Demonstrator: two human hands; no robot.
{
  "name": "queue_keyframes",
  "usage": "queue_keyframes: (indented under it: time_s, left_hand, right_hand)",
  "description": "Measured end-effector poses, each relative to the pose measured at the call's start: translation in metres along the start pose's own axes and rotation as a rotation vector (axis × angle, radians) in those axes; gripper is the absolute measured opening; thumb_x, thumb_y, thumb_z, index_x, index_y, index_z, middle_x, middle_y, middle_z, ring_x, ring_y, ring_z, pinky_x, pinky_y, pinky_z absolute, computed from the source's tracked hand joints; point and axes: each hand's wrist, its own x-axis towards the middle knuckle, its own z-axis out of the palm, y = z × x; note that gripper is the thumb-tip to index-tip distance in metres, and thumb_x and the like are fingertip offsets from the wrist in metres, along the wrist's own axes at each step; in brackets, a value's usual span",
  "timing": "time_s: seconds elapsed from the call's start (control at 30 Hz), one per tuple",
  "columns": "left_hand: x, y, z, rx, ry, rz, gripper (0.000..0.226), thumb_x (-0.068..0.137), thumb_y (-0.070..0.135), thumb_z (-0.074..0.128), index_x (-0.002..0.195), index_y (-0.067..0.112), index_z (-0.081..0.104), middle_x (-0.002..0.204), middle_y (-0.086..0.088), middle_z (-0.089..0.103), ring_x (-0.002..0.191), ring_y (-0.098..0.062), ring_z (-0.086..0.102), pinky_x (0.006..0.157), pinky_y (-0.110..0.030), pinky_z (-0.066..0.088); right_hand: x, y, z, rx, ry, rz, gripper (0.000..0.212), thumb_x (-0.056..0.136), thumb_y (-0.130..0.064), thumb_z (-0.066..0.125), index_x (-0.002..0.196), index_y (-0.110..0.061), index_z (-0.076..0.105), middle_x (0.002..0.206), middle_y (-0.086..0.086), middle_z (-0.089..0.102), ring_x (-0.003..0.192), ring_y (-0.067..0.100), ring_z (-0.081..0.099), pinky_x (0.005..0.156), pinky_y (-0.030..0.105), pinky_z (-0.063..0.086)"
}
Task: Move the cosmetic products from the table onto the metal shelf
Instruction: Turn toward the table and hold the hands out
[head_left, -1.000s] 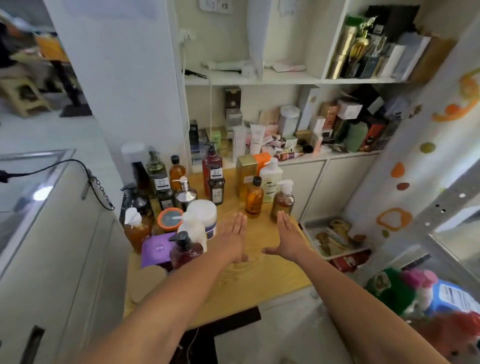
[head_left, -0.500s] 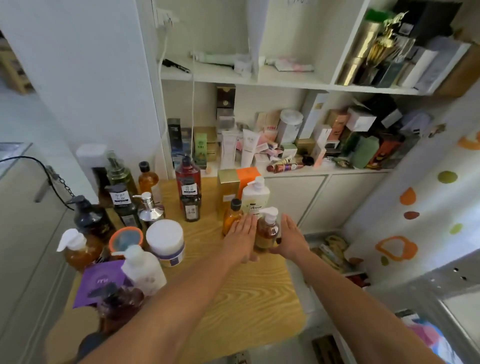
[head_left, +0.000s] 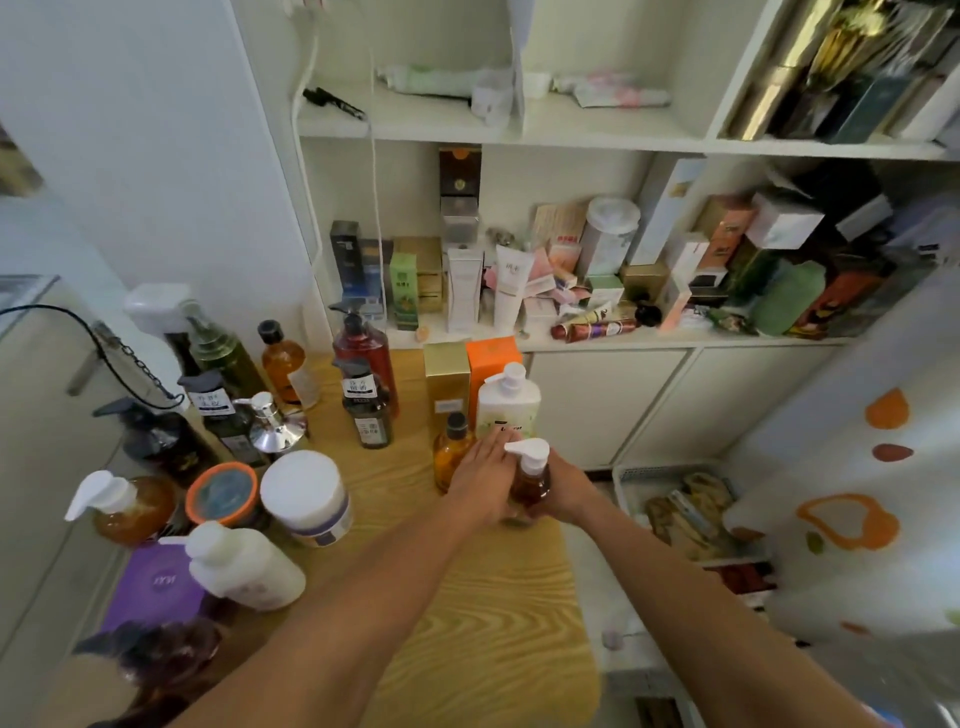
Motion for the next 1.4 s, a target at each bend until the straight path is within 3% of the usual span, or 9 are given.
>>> queue_keyframes:
  time_s: [0.23,0.57,0.63,0.73,0.93,1.03,1.2,1.3,1.4]
  left_hand:
    - [-0.002,0.006,0.0,0.01,-0.064,-0.023,0.113,0.071,0.05,0.077,0.154,0.017,0.008,0.162,-0.006,0.003,0.149,-0.021,-0.004,0.119,-0.035,0.0]
    - [-0.047,0.025,-0.006,0.107,-0.215,0.199,0.101,0.075,0.031,0.079,0.153,0.018,0.017,0.161,-0.009,0.006,0.148,-0.026,0.001,0.119,-0.034,0.007]
    - [-0.062,0.037,-0.004,0.115,-0.241,0.277,0.094,0.075,0.028,0.079,0.151,0.018,0.025,0.159,-0.009,0.017,0.147,-0.027,0.009,0.118,-0.034,0.012]
    - [-0.084,0.058,0.01,0.1,-0.288,0.378,0.072,0.075,0.021,0.078,0.139,0.018,0.046,0.143,-0.009,0.047,0.132,-0.026,0.043,0.105,-0.032,0.036]
    - [-0.142,0.11,0.049,0.032,-0.467,0.557,0.068,0.07,0.013,0.08,0.132,0.018,0.054,0.129,-0.007,0.061,0.115,-0.025,0.058,0.093,-0.034,0.048]
    - [-0.174,0.145,0.07,-0.005,-0.516,0.652,0.069,0.063,0.009,0.083,0.127,0.019,0.06,0.124,-0.007,0.065,0.109,-0.022,0.061,0.091,-0.031,0.05]
    - [-0.231,0.217,0.091,0.03,-0.527,0.859,0.075,0.065,0.011,0.083,0.133,0.022,0.054,0.13,-0.005,0.06,0.119,-0.023,0.056,0.101,-0.035,0.045]
    - [-0.275,0.261,0.101,0.031,-0.529,0.965,0.061,0.074,0.012,0.072,0.131,0.02,0.052,0.129,-0.008,0.06,0.119,-0.026,0.056,0.101,-0.039,0.045]
    - [-0.321,0.302,0.114,0.002,-0.553,1.035,0.049,0.084,0.016,0.062,0.132,0.016,0.05,0.13,-0.01,0.058,0.12,-0.026,0.054,0.102,-0.036,0.042]
  right_hand:
    - [-0.01,-0.001,0.002,-0.059,0.023,0.023,0.078,0.063,-0.018,0.081,0.13,-0.017,0.041,0.122,0.008,0.061,0.113,0.029,0.057,0.094,0.037,0.047]
    - [-0.095,0.007,0.036,0.095,0.188,0.165,0.071,0.064,-0.022,0.078,0.128,-0.019,0.048,0.121,0.004,0.062,0.114,0.024,0.057,0.094,0.034,0.047]
    - [-0.121,0.009,0.044,0.145,0.239,0.208,0.067,0.071,-0.018,0.074,0.132,-0.019,0.047,0.128,0.004,0.059,0.119,0.022,0.054,0.095,0.031,0.043]
    - [-0.166,0.016,0.059,0.192,0.314,0.332,0.067,0.076,-0.022,0.071,0.136,-0.021,0.043,0.132,0.003,0.056,0.122,0.023,0.052,0.099,0.032,0.042]
    - [-0.271,0.037,0.095,0.386,0.48,0.569,0.071,0.064,-0.021,0.08,0.128,-0.017,0.05,0.121,0.005,0.062,0.114,0.023,0.058,0.099,0.036,0.046]
    - [-0.326,0.054,0.107,0.444,0.557,0.666,0.073,0.058,-0.017,0.082,0.124,-0.02,0.052,0.117,0.002,0.064,0.107,0.018,0.06,0.094,0.029,0.048]
    - [-0.414,0.088,0.116,0.471,0.699,0.781,0.075,0.059,-0.018,0.084,0.126,-0.019,0.051,0.119,0.0,0.062,0.11,0.019,0.058,0.096,0.033,0.047]
    - [-0.468,0.11,0.115,0.474,0.747,0.84,0.063,0.058,-0.02,0.084,0.114,-0.024,0.055,0.104,-0.005,0.063,0.098,0.018,0.06,0.086,0.031,0.05]
    - [-0.524,0.129,0.116,0.466,0.806,0.867,0.06,0.061,-0.019,0.082,0.116,-0.021,0.058,0.107,0.0,0.067,0.097,0.018,0.062,0.088,0.032,0.051]
